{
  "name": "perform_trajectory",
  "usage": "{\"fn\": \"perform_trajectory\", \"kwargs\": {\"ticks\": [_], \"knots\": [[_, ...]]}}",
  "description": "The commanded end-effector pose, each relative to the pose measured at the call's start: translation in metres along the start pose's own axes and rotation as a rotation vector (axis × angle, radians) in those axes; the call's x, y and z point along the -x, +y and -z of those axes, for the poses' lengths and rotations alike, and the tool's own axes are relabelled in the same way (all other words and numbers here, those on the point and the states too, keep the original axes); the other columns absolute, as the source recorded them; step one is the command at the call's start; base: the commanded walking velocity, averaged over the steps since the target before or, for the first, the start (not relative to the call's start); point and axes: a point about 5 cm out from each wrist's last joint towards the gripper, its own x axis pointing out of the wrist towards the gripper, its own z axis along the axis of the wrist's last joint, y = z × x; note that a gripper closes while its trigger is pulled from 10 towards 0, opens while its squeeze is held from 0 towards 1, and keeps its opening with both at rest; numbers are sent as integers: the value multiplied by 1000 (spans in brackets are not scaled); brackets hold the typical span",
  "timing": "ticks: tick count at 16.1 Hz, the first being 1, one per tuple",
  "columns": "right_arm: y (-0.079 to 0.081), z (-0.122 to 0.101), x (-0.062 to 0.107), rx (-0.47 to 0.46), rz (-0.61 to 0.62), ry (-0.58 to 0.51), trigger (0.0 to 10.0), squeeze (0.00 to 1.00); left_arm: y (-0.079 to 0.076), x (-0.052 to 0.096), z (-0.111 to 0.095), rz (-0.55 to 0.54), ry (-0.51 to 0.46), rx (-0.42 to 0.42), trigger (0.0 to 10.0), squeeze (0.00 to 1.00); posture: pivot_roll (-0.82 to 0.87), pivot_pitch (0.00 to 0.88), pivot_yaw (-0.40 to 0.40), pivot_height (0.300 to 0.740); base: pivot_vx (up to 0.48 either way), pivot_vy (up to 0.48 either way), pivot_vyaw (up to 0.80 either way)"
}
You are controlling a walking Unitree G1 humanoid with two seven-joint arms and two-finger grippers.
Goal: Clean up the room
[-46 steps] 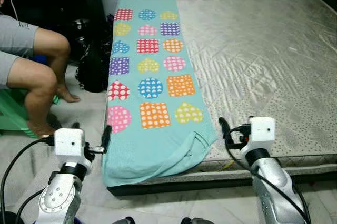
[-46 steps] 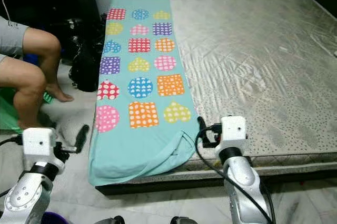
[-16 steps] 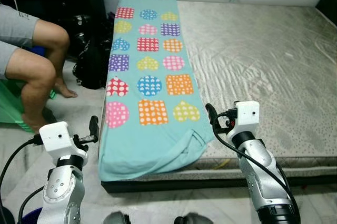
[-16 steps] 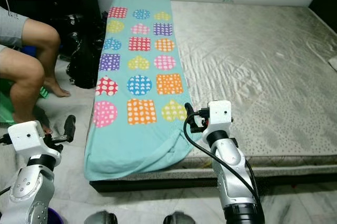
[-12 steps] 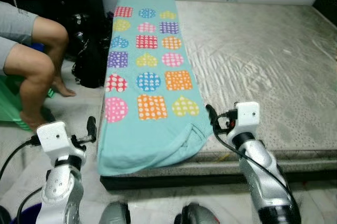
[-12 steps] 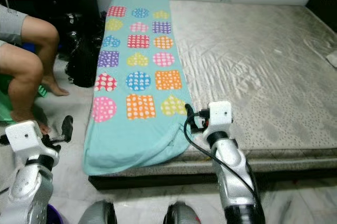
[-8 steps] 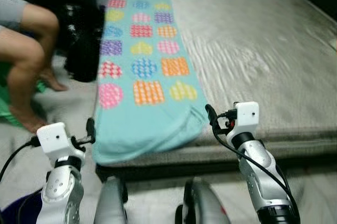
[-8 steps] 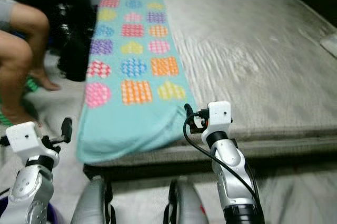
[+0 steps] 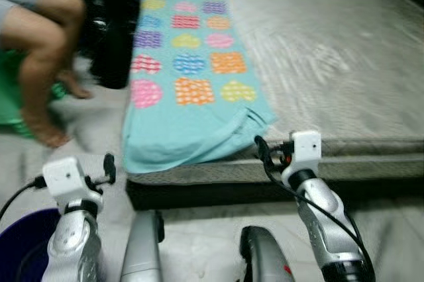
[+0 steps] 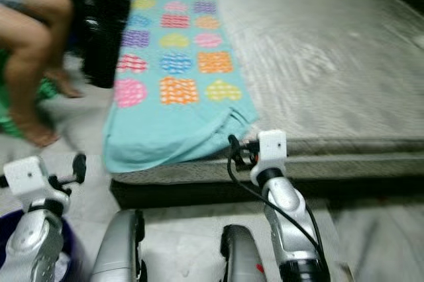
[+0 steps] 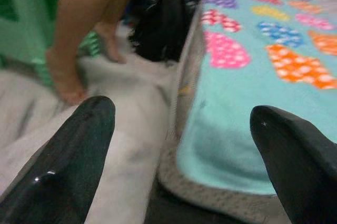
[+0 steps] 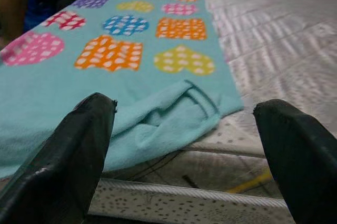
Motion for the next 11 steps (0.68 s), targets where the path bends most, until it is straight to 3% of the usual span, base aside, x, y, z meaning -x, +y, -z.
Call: {"fn": "perform_trajectory", "kwargs": {"ticks": [1,6,11], "knots": [[-6,-1,1,4,22,-1,10000,0,-2,0,-2,5,-11,3,10000,0,-66,140,-56,556,0,0,0],[-6,-1,1,6,23,0,10000,0,-6,1,-5,39,-33,16,10000,0,-69,143,-55,556,0,0,0],[-6,-2,0,6,21,-1,10000,0,-7,-1,-7,50,-40,22,10000,0,-68,151,-57,556,295,0,0]]}}
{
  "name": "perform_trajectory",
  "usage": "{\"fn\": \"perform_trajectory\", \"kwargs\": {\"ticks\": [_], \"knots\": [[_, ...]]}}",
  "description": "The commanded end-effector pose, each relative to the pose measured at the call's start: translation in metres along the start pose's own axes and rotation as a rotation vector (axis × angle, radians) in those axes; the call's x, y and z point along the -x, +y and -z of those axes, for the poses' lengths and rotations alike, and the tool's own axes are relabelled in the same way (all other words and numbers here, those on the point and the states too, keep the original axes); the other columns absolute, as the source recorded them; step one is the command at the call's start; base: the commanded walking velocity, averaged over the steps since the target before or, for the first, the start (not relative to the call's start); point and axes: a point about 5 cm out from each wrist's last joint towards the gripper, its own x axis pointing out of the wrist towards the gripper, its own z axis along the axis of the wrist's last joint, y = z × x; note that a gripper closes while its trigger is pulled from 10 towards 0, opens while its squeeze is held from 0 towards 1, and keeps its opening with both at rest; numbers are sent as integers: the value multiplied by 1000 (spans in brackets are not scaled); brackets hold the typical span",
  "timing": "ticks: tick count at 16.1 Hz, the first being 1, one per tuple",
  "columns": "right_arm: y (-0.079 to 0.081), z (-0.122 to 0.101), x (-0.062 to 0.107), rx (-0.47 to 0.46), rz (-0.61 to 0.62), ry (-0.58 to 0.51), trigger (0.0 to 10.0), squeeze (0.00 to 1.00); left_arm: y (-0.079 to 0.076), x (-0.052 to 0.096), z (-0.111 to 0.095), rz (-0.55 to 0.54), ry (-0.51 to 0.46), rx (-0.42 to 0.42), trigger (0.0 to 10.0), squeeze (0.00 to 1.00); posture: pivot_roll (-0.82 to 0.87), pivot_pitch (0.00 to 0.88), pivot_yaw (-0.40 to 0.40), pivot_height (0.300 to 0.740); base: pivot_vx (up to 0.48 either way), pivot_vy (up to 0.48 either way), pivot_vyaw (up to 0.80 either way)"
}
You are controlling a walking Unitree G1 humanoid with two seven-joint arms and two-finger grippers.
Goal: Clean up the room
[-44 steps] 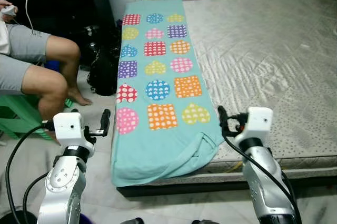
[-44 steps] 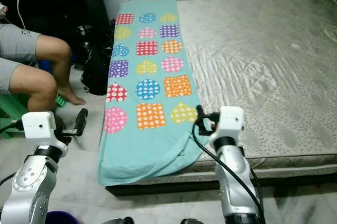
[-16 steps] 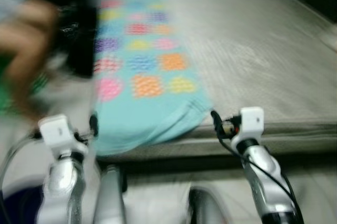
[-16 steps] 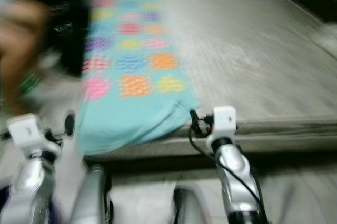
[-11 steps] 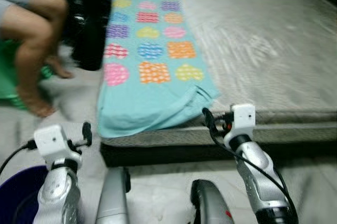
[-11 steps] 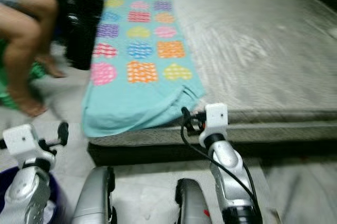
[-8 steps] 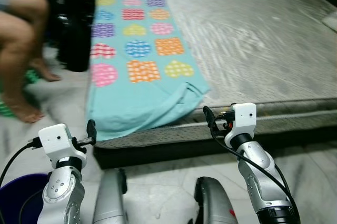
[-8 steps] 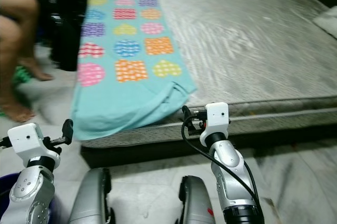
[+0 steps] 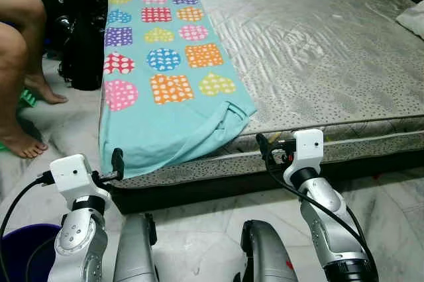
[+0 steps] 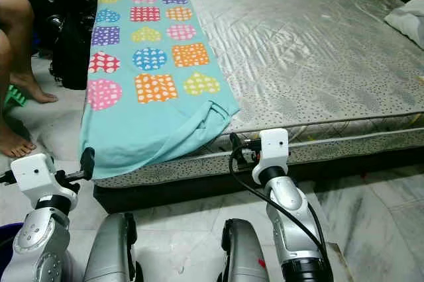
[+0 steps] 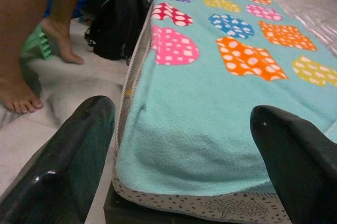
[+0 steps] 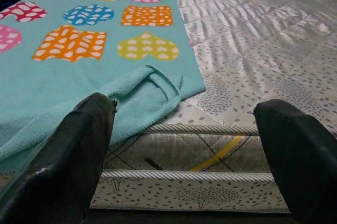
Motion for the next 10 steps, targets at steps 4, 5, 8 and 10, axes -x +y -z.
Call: {"fn": "perform_trajectory", "kwargs": {"ticks": [4,5,8,10], "knots": [[-3,-1,-1,0,17,-2,10000,0,0,-1,-4,11,-20,-1,10000,0,-71,155,-53,556,319,0,0],[-3,-1,-1,0,17,-2,10000,0,0,-1,-4,12,-20,-2,10000,0,-71,154,-52,556,326,0,0],[-3,0,0,4,17,1,10000,0,-1,-1,-4,16,-20,-3,10000,0,-71,154,-51,556,335,0,0],[-3,0,0,5,16,2,10000,0,-1,-2,-4,17,-20,-4,10000,0,-71,155,-51,556,339,0,0]]}}
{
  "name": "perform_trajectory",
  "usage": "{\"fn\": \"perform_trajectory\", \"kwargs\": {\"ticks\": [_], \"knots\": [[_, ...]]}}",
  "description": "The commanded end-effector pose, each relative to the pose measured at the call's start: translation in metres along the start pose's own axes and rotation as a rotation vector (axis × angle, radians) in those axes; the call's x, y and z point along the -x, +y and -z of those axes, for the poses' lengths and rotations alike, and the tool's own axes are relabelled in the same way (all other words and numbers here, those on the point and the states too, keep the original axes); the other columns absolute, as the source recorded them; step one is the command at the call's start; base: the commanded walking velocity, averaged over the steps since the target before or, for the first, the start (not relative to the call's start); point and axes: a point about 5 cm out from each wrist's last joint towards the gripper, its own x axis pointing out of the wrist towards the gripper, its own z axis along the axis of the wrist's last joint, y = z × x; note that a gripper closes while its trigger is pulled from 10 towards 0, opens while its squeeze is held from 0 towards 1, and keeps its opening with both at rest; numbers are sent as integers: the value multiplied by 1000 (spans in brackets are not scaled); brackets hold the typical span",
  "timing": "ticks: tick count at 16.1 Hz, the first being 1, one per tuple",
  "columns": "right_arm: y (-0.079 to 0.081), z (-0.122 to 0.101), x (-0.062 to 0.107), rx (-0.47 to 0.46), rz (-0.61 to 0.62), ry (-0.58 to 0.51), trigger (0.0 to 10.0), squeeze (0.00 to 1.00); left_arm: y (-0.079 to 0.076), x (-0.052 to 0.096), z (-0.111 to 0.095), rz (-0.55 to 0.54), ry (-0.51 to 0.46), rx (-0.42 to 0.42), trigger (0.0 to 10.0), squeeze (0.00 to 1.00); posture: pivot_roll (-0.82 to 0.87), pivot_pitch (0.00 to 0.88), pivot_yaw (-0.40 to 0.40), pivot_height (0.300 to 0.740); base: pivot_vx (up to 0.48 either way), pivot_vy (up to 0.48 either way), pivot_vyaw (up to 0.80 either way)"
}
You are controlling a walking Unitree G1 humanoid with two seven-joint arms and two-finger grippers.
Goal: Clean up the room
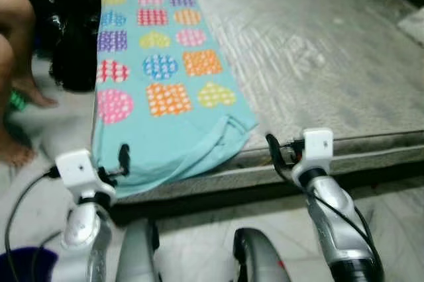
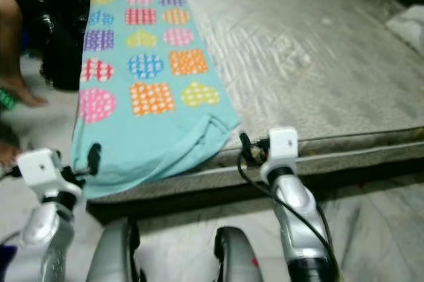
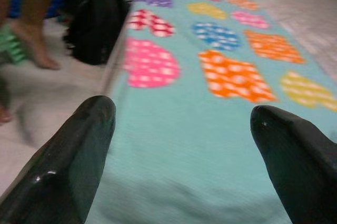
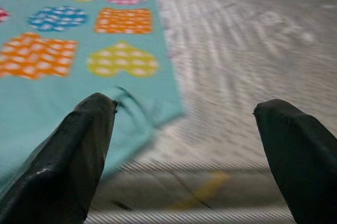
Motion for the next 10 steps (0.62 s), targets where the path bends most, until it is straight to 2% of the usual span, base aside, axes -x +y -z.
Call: {"fn": "perform_trajectory", "kwargs": {"ticks": [1,7,10], "knots": [[-4,3,3,10,5,14,10000,0,0,1,1,-4,6,4,10000,0,-73,155,-50,556,330,0,0],[-4,3,3,15,7,13,10000,0,0,0,3,-3,18,2,10000,0,-75,157,-46,556,274,0,0],[-4,4,4,9,4,15,10000,0,0,-1,5,-21,32,4,10000,0,-75,157,-45,556,0,0,0]]}}
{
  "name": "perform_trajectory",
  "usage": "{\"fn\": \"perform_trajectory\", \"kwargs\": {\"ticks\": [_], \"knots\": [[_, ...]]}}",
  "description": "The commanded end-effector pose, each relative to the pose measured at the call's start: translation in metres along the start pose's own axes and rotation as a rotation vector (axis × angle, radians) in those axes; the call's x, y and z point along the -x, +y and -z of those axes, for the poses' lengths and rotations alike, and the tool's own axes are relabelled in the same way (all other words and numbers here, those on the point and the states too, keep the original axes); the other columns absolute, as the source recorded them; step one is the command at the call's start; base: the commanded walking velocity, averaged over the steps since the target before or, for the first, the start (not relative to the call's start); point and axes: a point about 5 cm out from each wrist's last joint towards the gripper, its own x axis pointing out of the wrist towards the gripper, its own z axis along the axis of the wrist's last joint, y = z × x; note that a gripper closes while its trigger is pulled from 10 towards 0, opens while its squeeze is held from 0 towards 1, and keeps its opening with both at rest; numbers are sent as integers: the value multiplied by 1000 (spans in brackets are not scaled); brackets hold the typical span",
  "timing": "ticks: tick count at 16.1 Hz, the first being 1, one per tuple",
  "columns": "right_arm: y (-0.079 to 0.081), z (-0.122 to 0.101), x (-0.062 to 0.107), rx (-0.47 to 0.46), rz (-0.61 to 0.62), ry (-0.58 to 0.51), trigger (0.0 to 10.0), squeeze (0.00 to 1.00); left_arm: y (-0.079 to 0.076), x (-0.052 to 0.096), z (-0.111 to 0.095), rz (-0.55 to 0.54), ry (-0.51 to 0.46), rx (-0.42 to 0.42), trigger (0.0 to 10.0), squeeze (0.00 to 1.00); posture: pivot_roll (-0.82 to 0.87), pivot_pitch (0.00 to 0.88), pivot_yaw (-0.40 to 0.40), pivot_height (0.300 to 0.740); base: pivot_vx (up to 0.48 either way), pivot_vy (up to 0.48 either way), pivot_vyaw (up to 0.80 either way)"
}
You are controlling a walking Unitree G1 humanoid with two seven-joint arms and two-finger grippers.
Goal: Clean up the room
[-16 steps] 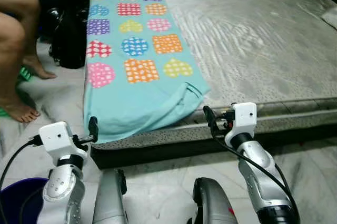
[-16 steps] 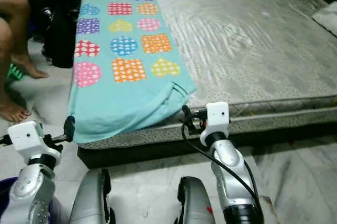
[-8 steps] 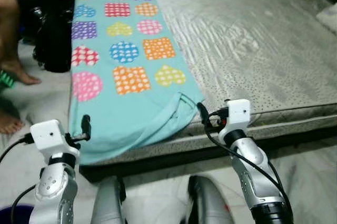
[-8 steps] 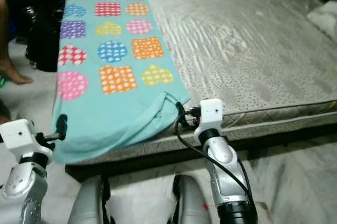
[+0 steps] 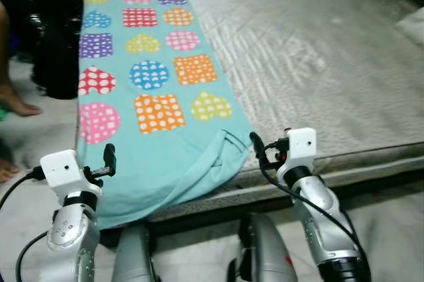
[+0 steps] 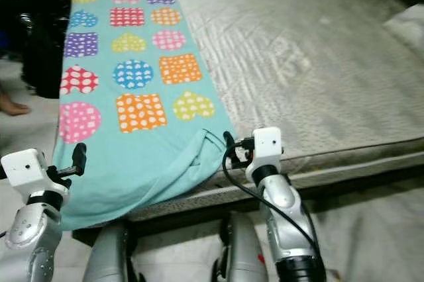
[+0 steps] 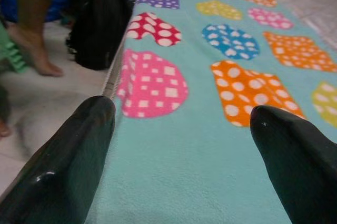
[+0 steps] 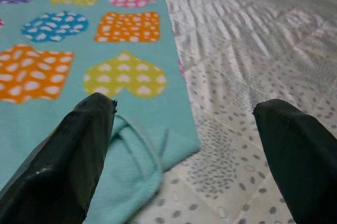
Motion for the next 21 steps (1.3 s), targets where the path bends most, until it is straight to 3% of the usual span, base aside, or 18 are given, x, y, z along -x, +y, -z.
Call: {"fn": "perform_trajectory", "kwargs": {"ticks": [1,8,15,18,21], "knots": [[-9,4,4,6,25,16,10000,0,-4,1,3,15,17,-3,10000,0,-74,154,-47,556,0,0,0],[-5,6,5,29,-8,30,10000,0,-6,1,3,29,20,-3,10000,0,-73,148,-47,556,0,0,686],[-4,17,4,35,-28,101,10000,0,-5,4,3,33,25,-6,10000,0,-64,159,-47,556,0,0,0],[-1,18,6,23,-43,110,10000,0,-4,5,3,34,29,-6,10000,0,-63,169,-43,521,0,0,0],[0,20,6,12,-59,122,10000,0,-4,5,2,32,26,-7,10000,0,-63,179,-41,516,0,0,0]]}}
